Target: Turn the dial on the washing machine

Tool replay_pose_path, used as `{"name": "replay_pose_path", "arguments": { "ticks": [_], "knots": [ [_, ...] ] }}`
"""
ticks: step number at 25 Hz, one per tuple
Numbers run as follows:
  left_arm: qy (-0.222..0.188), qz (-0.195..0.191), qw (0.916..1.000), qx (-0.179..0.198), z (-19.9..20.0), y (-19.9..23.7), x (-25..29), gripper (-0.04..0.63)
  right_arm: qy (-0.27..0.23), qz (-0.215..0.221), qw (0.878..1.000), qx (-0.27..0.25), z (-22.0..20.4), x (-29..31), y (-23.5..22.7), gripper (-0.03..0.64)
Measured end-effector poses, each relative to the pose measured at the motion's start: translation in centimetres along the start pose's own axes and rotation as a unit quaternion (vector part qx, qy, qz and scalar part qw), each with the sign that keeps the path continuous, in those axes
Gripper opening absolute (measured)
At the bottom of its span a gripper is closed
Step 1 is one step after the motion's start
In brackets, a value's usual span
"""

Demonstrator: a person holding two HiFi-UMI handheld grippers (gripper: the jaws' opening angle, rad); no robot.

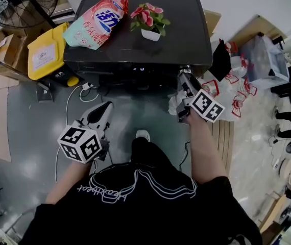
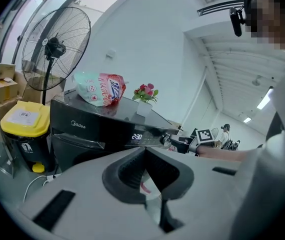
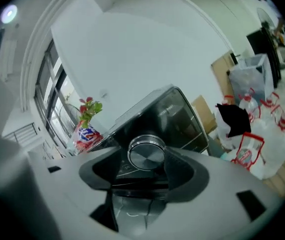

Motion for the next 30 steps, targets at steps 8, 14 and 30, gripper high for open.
{"name": "replay_pose_path", "arguments": {
  "ticks": [8, 14, 30],
  "knots": [
    [-0.021, -0.016, 0.9983, 0.051, 2.3, -1.9, -1.4, 0.005, 0.002, 0.041, 0.985, -0.170, 1.9, -5.3, 6.7, 0.108],
    [-0.053, -0.061, 0.9940, 0.073, 4.1, -4.7, -3.9, 0.005, 0.014, 0.080, 0.958, -0.275, 1.5, -10.8, 12.9, 0.005],
    [-0.091, -0.130, 0.9791, 0.128, 3.5, -12.1, -12.6, 0.005, -0.011, 0.206, 0.914, -0.349, -3.3, -22.9, 22.3, 0.003]
  ]
}}
Point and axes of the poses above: the fingertips, and each gripper's own axes: x forward along the fingers, y to its left, z out of its top, the point moved 9 cm from there along -x, backward along the fingers, and after that the axes turned 10 degrees about y, right-handed, at the moved point
